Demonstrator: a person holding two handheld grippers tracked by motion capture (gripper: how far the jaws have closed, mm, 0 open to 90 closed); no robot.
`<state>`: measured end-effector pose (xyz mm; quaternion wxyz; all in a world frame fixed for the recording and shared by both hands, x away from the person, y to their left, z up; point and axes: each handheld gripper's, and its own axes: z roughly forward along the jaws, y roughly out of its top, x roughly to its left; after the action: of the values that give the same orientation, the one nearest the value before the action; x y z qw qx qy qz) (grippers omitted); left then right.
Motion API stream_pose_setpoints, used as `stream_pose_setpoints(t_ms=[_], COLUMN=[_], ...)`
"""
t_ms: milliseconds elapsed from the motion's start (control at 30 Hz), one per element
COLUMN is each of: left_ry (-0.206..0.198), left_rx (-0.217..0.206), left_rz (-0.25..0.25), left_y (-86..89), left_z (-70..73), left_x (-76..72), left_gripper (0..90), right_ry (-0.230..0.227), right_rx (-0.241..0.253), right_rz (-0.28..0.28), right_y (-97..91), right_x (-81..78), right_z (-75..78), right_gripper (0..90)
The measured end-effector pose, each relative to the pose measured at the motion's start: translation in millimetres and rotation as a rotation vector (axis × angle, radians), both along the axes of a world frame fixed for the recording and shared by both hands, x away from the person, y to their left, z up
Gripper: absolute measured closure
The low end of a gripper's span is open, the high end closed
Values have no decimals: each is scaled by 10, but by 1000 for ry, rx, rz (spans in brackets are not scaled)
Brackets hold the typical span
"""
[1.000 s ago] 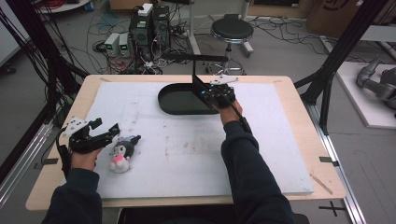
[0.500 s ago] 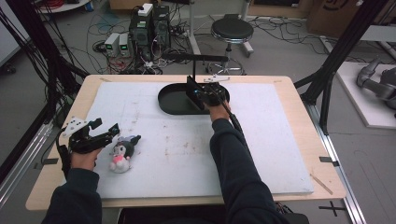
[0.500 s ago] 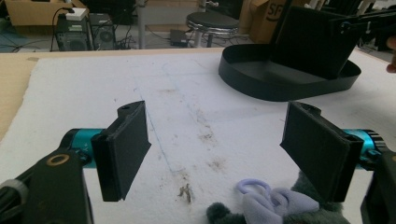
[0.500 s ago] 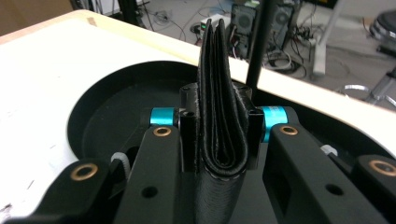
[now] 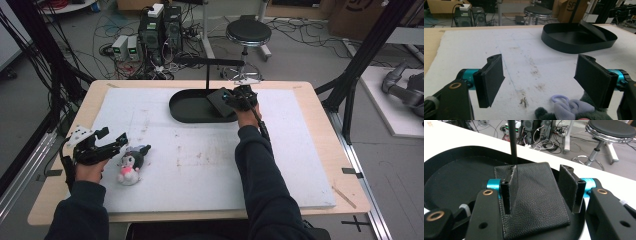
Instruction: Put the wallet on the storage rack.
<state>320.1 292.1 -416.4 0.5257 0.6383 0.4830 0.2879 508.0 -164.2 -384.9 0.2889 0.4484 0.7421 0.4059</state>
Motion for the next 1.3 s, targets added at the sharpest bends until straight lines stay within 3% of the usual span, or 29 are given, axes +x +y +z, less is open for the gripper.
stream_pose_setpoints(t_ms=[100,267,367,433,467,500,533,567,600,667,733,767,800,867,933,1033,1167,1300], left_ry=[-2,1,0,5,4,2,-2,-5,-7,-5,0,-3,-5,-4,-5,-8,-8,-10], left_rx=[-1,2,-1,-10,-12,-17,-17,-18,-23,-25,-20,-20,-15,-18,-17,-18,-20,-10], left_rz=[0,-2,-10,-17,-19,-22,-23,-22,-21,-29,-32,-34,-34,-29,-26,-26,-19,-21], left_y=[-2,-13,-26,-32,-37,-42,-47,-54,-63,-78,-90,-93,-92,-89,-76,-62,-69,-93], left_z=[2,-3,2,5,12,22,32,41,46,49,46,46,48,50,52,54,58,67], left_x=[-3,-3,-6,-2,-1,-1,-1,-2,-4,-8,-13,-10,-7,0,-2,-12,-22,-11], left_gripper=[227,227,227,227,227,227,226,226,221,217,216,214,211,210,210,210,213,213], right_ry=[1,4,8,5,-18,-18,26,26,56,52,124,134,93,88,58,43,20,3], right_rx=[7,-26,-3,7,-27,-27,-31,-31,-28,-15,-30,-9,-34,-46,-76,-95,-85,-83], right_rz=[-5,4,8,29,66,66,102,102,117,137,129,137,157,155,163,161,161,154], right_y=[-62,-276,-351,-423,-497,-497,-590,-590,-646,-774,-886,-950,-1076,-1114,-1241,-1292,-1340,-1343], right_x=[-25,-114,-150,-205,-291,-291,-373,-373,-411,-538,-619,-680,-868,-927,-1142,-1251,-1376,-1399], right_z=[30,147,189,219,206,206,183,183,175,147,135,118,75,61,-1,-29,-71,-61], right_gripper=[482,436,407,392,363,363,304,304,291,277,216,216,217,217,217,217,238,237])
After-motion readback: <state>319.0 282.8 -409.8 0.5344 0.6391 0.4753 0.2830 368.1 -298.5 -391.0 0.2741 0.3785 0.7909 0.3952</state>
